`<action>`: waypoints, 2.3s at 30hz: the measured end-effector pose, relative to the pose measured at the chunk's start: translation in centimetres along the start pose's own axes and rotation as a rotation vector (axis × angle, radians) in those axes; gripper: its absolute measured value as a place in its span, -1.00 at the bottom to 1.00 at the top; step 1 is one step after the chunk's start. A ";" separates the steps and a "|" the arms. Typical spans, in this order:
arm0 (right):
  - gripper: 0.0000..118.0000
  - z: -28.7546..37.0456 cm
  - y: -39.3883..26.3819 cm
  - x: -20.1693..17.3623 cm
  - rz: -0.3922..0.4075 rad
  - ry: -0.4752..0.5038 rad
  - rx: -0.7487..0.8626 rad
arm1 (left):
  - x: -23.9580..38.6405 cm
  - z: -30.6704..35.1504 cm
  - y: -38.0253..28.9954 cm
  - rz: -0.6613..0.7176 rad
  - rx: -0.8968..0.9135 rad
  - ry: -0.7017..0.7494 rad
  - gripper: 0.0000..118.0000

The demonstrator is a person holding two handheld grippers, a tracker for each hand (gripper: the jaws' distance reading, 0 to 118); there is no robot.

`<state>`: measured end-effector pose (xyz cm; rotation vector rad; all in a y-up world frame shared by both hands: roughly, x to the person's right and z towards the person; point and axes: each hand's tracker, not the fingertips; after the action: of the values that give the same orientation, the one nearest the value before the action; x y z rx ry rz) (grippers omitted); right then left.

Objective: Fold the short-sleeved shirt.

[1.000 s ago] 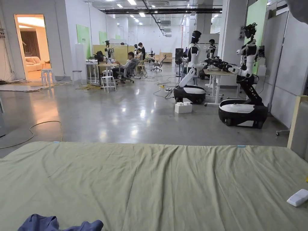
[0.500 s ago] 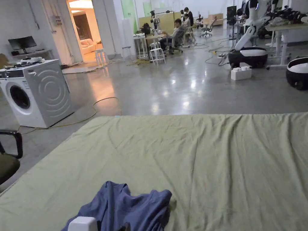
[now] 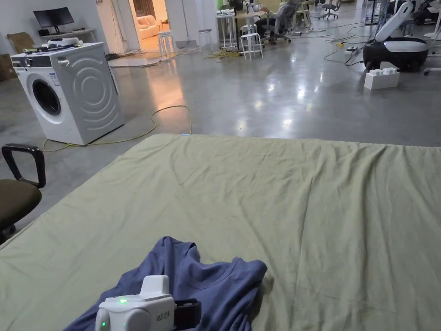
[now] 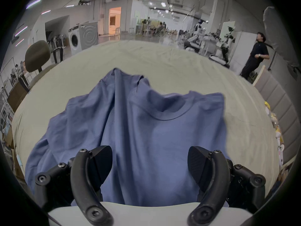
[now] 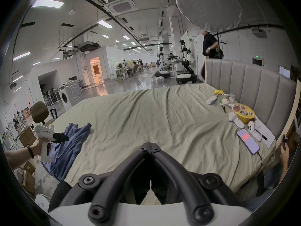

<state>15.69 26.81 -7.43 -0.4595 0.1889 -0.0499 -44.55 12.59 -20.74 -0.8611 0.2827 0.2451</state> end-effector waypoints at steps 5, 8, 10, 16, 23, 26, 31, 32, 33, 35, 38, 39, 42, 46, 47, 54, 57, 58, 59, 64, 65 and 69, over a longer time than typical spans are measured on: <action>-0.99 -0.9 -0.6 0.2 0.005 -0.024 -0.046 | 0.1 -2.7 -0.8 -0.050 -0.052 0.036 0.50; -0.99 -1.0 -0.8 0.1 0.002 -0.030 -0.055 | 0.6 -2.4 -0.4 -0.077 -0.070 0.043 0.29; -0.99 -0.8 -0.6 0.1 0.003 -0.023 -0.056 | 0.4 -2.2 -0.1 -0.082 -0.055 0.075 -0.12; -0.99 0.9 -0.3 1.0 0.006 -0.008 -0.016 | -0.3 -1.5 1.4 0.041 -0.064 0.056 -0.93; -0.99 2.5 -1.3 3.3 -0.038 -0.017 -0.008 | 3.0 6.9 7.9 0.147 0.196 -0.182 -0.93; -0.99 3.9 -1.6 4.2 -0.069 -0.026 0.013 | 9.0 9.3 10.4 0.041 0.315 -0.328 -0.93; -0.99 6.5 -2.4 5.9 -0.095 -0.080 0.035 | 25.4 9.7 11.2 -0.190 0.290 -0.558 -0.93; -0.99 7.0 -2.6 6.2 -0.101 -0.093 0.037 | 28.5 9.4 10.5 -0.233 0.258 -0.606 -0.93; -0.99 7.7 -2.9 6.7 -0.111 -0.111 0.039 | 32.6 9.1 8.8 -0.299 0.208 -0.659 -0.93; -0.99 8.6 -3.4 7.6 -0.121 -0.134 0.036 | 38.6 8.7 4.7 -0.404 0.144 -0.713 -0.93; -0.99 10.0 -4.2 8.8 -0.127 -0.169 0.029 | 45.1 8.3 -2.5 -0.479 0.017 -0.840 -0.93; -0.99 10.3 -4.4 9.2 -0.129 -0.178 0.020 | 46.8 8.3 -5.3 -0.481 -0.030 -0.870 -0.93; -0.99 11.0 -5.2 10.0 -0.122 -0.196 -0.005 | 50.3 8.8 -12.9 -0.536 -0.159 -0.889 -0.93; -0.99 11.0 -6.3 10.7 -0.108 -0.186 -0.029 | 50.8 11.3 -19.2 -0.536 -0.215 -0.933 -0.93; -0.99 10.8 -6.5 10.6 -0.111 -0.177 -0.035 | 50.8 12.0 -20.0 -0.533 -0.230 -0.947 -0.93; -0.99 10.2 -5.8 8.8 -0.103 -0.094 0.005 | 47.7 14.7 -18.8 -0.509 -0.127 -0.909 0.31; -0.99 10.1 -4.8 7.8 -0.063 -0.044 0.056 | 42.5 18.5 -15.4 -0.442 0.070 -0.887 0.38; -0.99 10.0 -4.4 7.5 -0.057 -0.037 0.065 | 40.6 20.0 -14.4 -0.416 0.123 -0.871 0.39; -0.99 9.7 -4.2 7.3 -0.053 -0.030 0.073 | 38.5 21.6 -13.4 -0.395 0.190 -0.851 0.38; -0.99 9.1 -1.3 5.3 -0.046 0.037 0.172 | 28.4 31.0 -11.1 -0.376 0.565 -0.601 0.39; -0.99 9.1 -0.8 5.0 -0.046 0.053 0.193 | 27.0 32.4 -11.2 -0.382 0.630 -0.548 0.38; -0.99 9.3 1.1 3.5 -0.030 0.087 0.258 | 22.6 35.7 -12.4 -0.390 0.782 -0.302 0.38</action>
<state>20.95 31.50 -0.30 -0.2028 0.2573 -0.1221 -14.19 34.62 2.42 -0.0873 -0.0828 -0.1065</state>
